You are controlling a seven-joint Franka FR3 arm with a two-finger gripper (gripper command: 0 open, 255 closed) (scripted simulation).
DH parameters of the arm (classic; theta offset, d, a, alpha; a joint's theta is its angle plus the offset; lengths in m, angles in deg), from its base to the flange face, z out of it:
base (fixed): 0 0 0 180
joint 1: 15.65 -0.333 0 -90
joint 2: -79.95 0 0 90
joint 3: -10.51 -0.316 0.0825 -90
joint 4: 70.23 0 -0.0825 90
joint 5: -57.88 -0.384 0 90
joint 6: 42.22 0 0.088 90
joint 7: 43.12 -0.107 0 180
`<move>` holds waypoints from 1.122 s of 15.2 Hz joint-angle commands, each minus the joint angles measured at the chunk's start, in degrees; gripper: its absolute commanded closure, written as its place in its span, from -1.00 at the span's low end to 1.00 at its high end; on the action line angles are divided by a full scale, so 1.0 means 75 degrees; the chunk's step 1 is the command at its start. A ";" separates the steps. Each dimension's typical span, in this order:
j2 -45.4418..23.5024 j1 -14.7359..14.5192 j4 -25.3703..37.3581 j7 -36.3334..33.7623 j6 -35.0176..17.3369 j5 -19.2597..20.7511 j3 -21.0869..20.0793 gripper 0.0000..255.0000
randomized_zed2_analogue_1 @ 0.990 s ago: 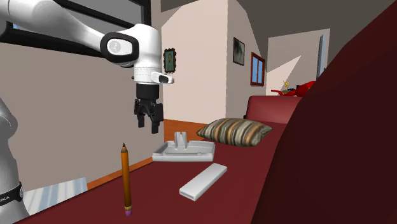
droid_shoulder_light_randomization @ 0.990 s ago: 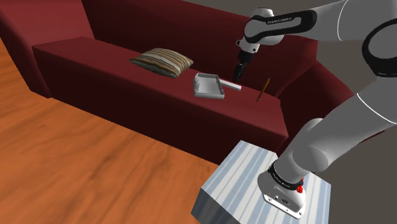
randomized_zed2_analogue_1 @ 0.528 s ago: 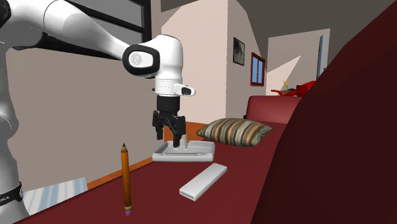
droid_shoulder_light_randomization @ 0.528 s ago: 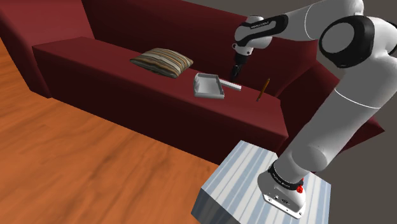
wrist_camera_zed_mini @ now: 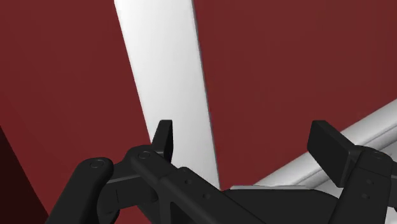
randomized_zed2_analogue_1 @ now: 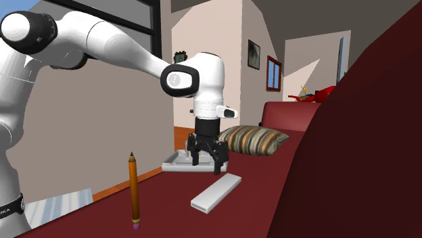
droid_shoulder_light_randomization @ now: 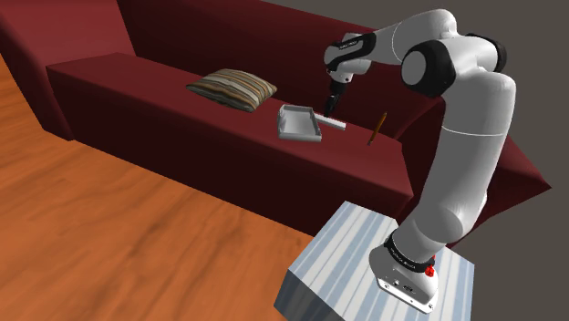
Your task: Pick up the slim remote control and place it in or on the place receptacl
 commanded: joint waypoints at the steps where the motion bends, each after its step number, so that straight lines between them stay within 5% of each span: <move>1: -0.0666 0.0290 0.0691 0.0274 0.0082 -0.0245 -0.0051 -1.00; 3: -0.1230 0.0545 0.1342 0.0432 0.0198 -0.0415 -0.0125 -1.00; 17: -0.1507 0.0571 0.0965 0.0531 -0.0432 -0.0568 -0.0229 -1.00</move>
